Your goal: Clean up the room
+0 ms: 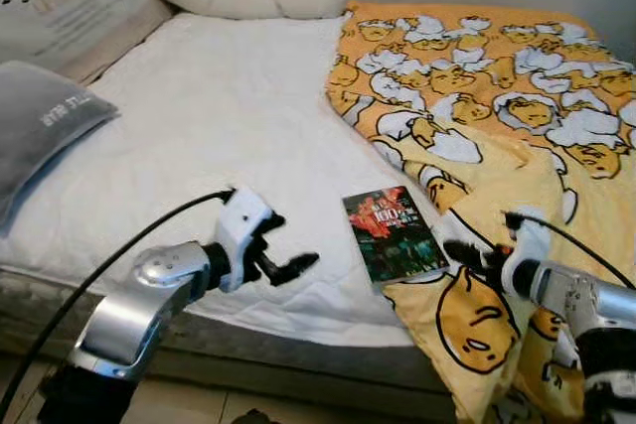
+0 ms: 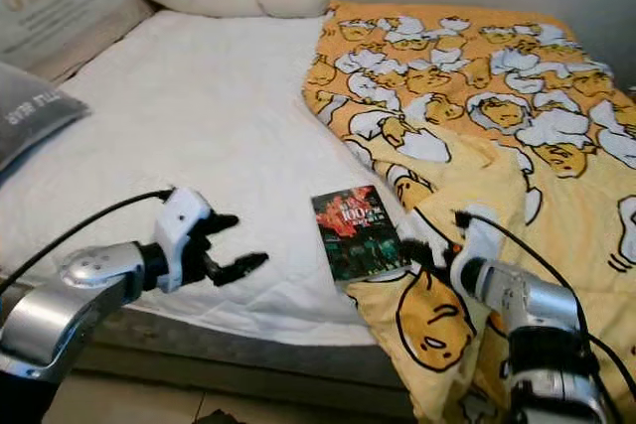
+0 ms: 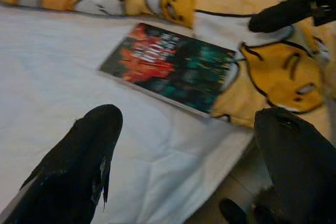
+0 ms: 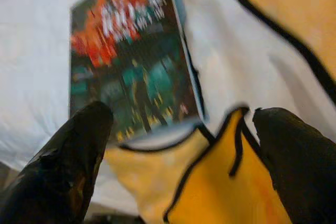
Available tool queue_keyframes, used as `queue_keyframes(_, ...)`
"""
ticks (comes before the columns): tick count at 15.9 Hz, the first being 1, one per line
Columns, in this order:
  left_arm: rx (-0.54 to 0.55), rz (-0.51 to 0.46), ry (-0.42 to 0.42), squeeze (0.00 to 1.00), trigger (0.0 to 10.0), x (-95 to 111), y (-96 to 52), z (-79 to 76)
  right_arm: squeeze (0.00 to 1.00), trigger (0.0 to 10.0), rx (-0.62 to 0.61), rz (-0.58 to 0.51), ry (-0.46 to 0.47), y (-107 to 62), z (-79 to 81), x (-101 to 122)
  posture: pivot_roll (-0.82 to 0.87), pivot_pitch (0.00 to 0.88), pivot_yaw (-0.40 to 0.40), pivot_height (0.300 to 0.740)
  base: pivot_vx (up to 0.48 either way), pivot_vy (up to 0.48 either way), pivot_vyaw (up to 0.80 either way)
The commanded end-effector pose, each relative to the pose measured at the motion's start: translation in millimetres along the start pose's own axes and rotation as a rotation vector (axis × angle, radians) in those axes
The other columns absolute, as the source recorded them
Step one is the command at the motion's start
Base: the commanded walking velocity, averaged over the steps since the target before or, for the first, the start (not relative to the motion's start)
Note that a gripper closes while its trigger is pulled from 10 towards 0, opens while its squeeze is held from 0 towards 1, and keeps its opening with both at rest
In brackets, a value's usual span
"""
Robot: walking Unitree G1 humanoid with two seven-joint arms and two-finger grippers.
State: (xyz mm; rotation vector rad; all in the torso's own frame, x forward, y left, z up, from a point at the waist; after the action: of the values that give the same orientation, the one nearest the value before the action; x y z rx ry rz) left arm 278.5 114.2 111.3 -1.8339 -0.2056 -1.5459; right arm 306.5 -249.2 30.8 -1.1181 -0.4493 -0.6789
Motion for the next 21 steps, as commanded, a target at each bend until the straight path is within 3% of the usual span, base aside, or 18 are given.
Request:
queue_keyframes(1,-0.024,0.022,0.011,0.06,10.0,1.9,0.8,0.2,0.0,10.0,-0.004,0.014,-0.011,0.6,-4.9,3.4,0.01,0.0,0.029,0.74,0.0,0.0,0.0)
queue_keyframes(4,-0.065,0.051,0.014,0.05,10.0,3.5,3.8,-2.1,0.0,10.0,-0.031,0.089,-0.028,3.2,-16.5,-3.9,0.02,0.0,0.023,0.74,0.0,0.0,0.0)
queue_keyframes(8,-0.1,0.081,0.019,0.02,10.0,2.0,4.2,-8.8,0.0,10.0,-0.06,0.093,-0.048,10.8,-18.4,-5.2,0.03,0.0,0.017,0.74,0.0,0.0,0.0)
queue_keyframes(14,-0.12,0.079,-0.003,0.01,10.0,4.6,-1.6,-11.5,0.0,10.0,0.025,0.004,0.163,19.3,-6.1,-1.7,0.05,0.0,0.041,0.74,0.0,0.0,0.0)
queue_keyframes(21,-0.143,0.087,-0.003,0.01,10.0,6.2,-3.8,-15.4,0.0,10.0,0.181,-0.026,0.192,19.1,7.7,1.4,0.06,0.0,0.057,0.74,0.0,0.0,0.0)
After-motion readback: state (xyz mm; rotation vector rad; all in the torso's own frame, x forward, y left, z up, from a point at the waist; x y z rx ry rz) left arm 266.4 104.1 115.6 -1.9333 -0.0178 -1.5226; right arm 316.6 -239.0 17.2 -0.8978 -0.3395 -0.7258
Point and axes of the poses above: a point about 5 cm out from each wrist's last joint towards the gripper, its own y axis pointing out of the wrist towards the gripper, its own x axis along the axis of the wrist's last joint, z = x × y, the point moved 3 cm from there along y, pointing out of the wrist towards the gripper
